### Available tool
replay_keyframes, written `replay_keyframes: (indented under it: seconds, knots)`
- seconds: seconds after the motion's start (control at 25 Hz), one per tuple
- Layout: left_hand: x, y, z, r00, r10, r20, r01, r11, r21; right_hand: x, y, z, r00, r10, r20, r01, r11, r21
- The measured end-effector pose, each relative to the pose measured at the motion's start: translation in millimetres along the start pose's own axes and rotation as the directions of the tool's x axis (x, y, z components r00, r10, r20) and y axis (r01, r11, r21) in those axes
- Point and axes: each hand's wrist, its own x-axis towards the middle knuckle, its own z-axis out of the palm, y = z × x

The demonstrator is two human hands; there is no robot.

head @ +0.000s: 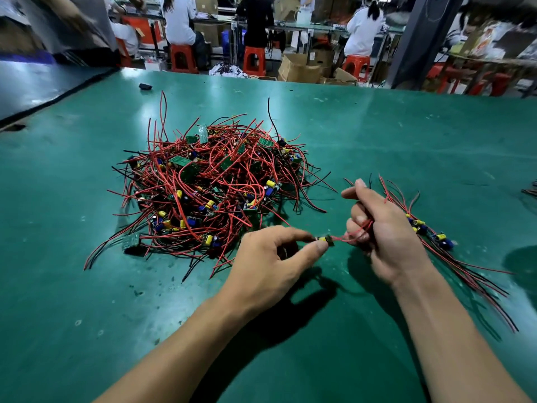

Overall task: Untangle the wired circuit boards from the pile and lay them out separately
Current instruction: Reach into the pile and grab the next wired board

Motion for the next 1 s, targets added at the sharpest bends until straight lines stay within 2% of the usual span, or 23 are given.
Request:
replay_keyframes:
  seconds: [0.08, 0.12, 0.24, 0.28, 0.36, 0.48, 0.6, 0.68, 0.8, 1.0]
  knots:
    - [0.4, -0.7, 1.5, 0.999, 0.053, -0.006, -0.053, 0.997, 0.065, -1.2, 2.6, 2.1, 1.0, -0.001, 0.005, 0.001, 1.0, -0.012]
    - [1.0, -1.7, 1.6, 0.999, 0.033, 0.035, -0.035, 0.998, 0.057, -1.4, 5.0, 3.7, 1.0, 0.003, 0.007, -0.003, 1.0, -0.008]
    - [0.8, -1.3, 2.1, 0.966, -0.098, 0.239, 0.109, 0.993, -0.035, -1.6, 12.6, 9.5, 1.0, -0.016, 0.016, 0.016, 1.0, -0.001]
    - [1.1, -2.2, 3.3, 0.956, -0.127, 0.263, 0.143, 0.989, -0.043, -1.0, 14.5, 11.4, 0.999, -0.03, 0.011, 0.03, 1.0, -0.004]
    - [2.9, -4.1, 3.9, 0.961, -0.165, 0.222, 0.186, 0.979, -0.079, -0.4, 17.9, 13.2, 0.998, -0.056, -0.004, 0.056, 0.998, -0.036]
    - [7.9, -7.0, 0.4, 0.965, -0.247, 0.083, 0.26, 0.939, -0.224, -1.8, 21.7, 14.8, 0.992, -0.11, -0.06, 0.097, 0.978, -0.183]
    - [9.9, -7.3, -0.6, 0.941, -0.321, 0.106, 0.332, 0.821, -0.465, -4.1, 25.1, 14.5, 0.984, -0.143, -0.101, 0.114, 0.962, -0.249]
    - [10.2, -6.8, 0.3, 0.939, -0.319, 0.132, 0.34, 0.787, -0.515, -7.1, 24.6, 14.9, 0.999, -0.047, 0.008, 0.047, 0.967, -0.249]
    - [10.4, -8.1, 0.4, 0.944, -0.305, 0.123, 0.325, 0.808, -0.492, -14.1, 25.1, 18.4, 0.97, 0.103, 0.22, -0.04, 0.961, -0.274]
    - [10.4, -8.9, -0.3, 0.944, -0.308, 0.123, 0.329, 0.824, -0.462, -14.4, 23.3, 17.3, 0.968, 0.096, 0.233, -0.041, 0.972, -0.233]
